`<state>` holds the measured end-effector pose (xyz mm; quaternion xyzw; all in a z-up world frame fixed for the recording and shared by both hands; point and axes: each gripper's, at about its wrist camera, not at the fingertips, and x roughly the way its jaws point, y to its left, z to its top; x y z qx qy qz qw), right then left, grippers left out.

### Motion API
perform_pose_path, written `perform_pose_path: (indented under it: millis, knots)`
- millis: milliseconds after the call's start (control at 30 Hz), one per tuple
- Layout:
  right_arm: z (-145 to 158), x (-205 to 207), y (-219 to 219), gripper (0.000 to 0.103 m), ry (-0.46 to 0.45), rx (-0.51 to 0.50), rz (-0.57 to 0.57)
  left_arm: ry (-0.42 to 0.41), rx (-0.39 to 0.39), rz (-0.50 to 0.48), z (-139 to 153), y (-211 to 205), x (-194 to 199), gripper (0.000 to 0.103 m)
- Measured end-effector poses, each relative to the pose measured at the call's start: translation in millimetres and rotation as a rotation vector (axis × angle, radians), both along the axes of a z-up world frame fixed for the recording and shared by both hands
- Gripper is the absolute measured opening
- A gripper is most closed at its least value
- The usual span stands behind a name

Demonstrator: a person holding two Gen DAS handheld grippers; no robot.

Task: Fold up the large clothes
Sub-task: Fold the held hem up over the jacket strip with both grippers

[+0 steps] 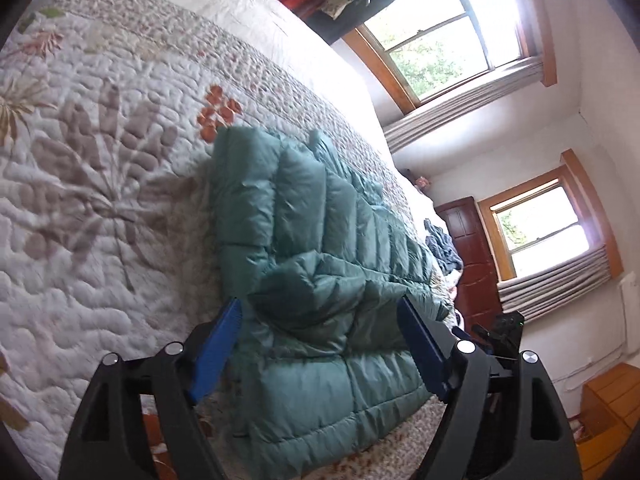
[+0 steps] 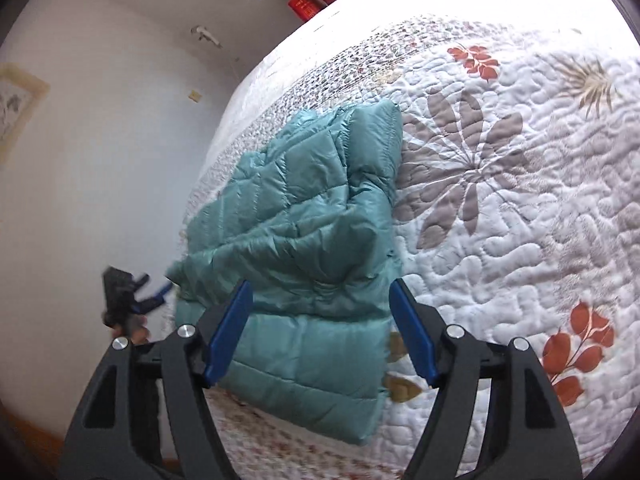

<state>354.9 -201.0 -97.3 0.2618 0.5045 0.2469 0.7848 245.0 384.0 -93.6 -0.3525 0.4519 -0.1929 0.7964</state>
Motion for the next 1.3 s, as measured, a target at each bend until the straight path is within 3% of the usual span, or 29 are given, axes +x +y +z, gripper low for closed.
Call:
perform_pose_path:
  millis: [200, 400, 433, 467, 600, 667, 767, 867, 1033, 1200, 1300]
  knots:
    - [-24.0, 6.9, 13.2, 0.071, -0.018, -0.095, 0.030, -0.043, 0.170, -0.043, 6.0, -9.7, 2.7, 0.081]
    - [-43.3, 23.5, 13.8, 0.072, -0.002, -0.055, 0.060, -0.001, 0.209, -0.118, -12.8, -29.1, 17.2, 0.078]
    - [-43.6, 23.9, 16.0, 0.072, -0.010, -0.058, 0.066, 0.000, 0.215, -0.129, -13.9, -32.9, 17.8, 0.066]
    - [-43.4, 24.1, 18.8, 0.071, 0.002, -0.051, 0.069, 0.011, 0.211, -0.138, -15.7, -35.4, 19.1, 0.045]
    - [-38.2, 18.9, 31.9, 0.030, -0.032, -0.130, 0.088, 0.001, 0.215, -0.136, -12.2, -38.8, 16.9, 0.012]
    - [-30.7, 11.4, 38.1, 0.022, -0.069, -0.164, 0.091, -0.030, 0.224, -0.122, -4.7, -39.6, 10.3, 0.009]
    - [-19.5, 0.7, 38.7, 0.021, -0.107, -0.193, 0.067, -0.090, 0.219, -0.105, 10.2, -40.2, -0.4, 0.007]
    - [-4.9, -10.6, 38.3, 0.012, -0.152, -0.208, 0.052, -0.140, 0.208, -0.101, 24.8, -43.0, -9.7, 0.005]
    - [32.3, -23.8, 35.1, 0.008, -0.237, -0.218, 0.029, -0.212, 0.160, -0.090, 58.0, -38.4, -17.9, 0.004]
    - [85.1, -8.9, 37.5, 0.006, -0.342, -0.257, -0.012, -0.289, 0.183, -0.072, 108.2, -38.6, -2.3, 0.004]
    - [109.4, 15.6, 39.7, 0.006, -0.385, -0.289, -0.042, -0.312, 0.223, -0.047, 140.1, -37.3, 30.4, 0.003]
